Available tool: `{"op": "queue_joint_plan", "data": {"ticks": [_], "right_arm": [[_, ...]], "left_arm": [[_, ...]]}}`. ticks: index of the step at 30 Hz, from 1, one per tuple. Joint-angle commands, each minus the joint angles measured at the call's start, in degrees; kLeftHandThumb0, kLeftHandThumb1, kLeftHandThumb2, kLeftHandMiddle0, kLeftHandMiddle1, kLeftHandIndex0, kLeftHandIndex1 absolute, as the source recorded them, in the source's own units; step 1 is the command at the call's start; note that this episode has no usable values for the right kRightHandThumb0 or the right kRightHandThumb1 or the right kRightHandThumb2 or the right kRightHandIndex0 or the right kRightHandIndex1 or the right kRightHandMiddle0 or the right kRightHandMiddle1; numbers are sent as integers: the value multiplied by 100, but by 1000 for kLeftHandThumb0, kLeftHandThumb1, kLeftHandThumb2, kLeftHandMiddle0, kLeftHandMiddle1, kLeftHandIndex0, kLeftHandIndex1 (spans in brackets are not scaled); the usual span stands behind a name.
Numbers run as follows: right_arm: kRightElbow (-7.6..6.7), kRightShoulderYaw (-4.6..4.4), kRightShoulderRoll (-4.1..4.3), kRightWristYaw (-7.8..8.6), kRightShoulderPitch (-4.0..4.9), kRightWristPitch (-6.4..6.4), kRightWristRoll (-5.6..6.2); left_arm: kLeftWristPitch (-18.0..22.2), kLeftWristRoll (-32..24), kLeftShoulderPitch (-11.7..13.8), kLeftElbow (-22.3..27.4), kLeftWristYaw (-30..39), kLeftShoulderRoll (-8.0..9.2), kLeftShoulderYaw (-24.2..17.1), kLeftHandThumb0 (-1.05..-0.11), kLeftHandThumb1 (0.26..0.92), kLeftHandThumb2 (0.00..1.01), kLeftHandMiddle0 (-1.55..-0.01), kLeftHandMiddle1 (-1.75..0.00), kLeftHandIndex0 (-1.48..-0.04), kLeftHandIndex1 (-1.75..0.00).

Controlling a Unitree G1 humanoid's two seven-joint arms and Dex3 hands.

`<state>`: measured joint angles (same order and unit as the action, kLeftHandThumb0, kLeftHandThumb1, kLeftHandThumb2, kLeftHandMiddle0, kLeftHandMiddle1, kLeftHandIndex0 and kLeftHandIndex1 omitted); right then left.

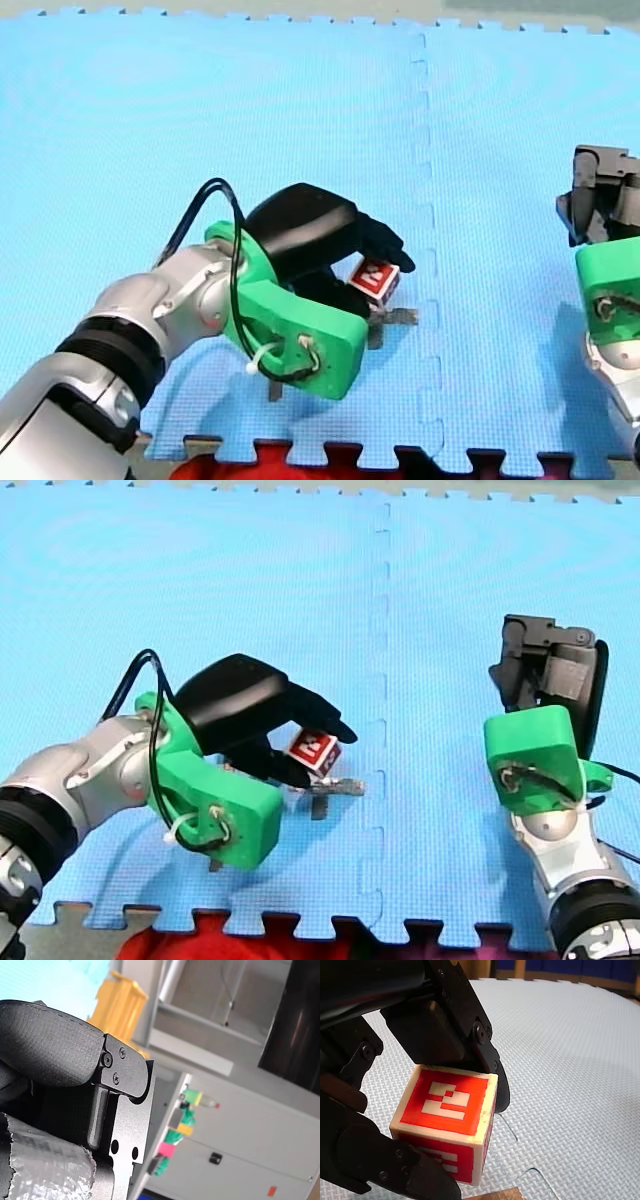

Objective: Stack cube left

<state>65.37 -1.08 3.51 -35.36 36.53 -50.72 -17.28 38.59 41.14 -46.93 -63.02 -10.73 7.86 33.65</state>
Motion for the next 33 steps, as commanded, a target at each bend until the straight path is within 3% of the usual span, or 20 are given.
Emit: {"op": "queue_joint_plan", "data": {"ticks": [1,8,20,33], "right_arm": [[-14,5,24,-26,21,16,6],[6,-11,-10,-78,52,30,-14],[-24,-21,-23,-109,57,6,-9],[2,-71,-91,-247,70,13,-76]], "left_arm": [[-37,12,-29,-72,41,7,26,-454,840,3,-865,-1743,-1217,0],[-134,20,-33,-194,95,-52,64,-452,842,1,-856,-1654,-1194,-3],[-63,178,-87,-492,-183,-65,234,-464,854,3,-854,-1663,-1223,-8],[-43,188,-23,-617,-402,-85,237,-455,855,1,-866,-1668,-1231,-5]]}}
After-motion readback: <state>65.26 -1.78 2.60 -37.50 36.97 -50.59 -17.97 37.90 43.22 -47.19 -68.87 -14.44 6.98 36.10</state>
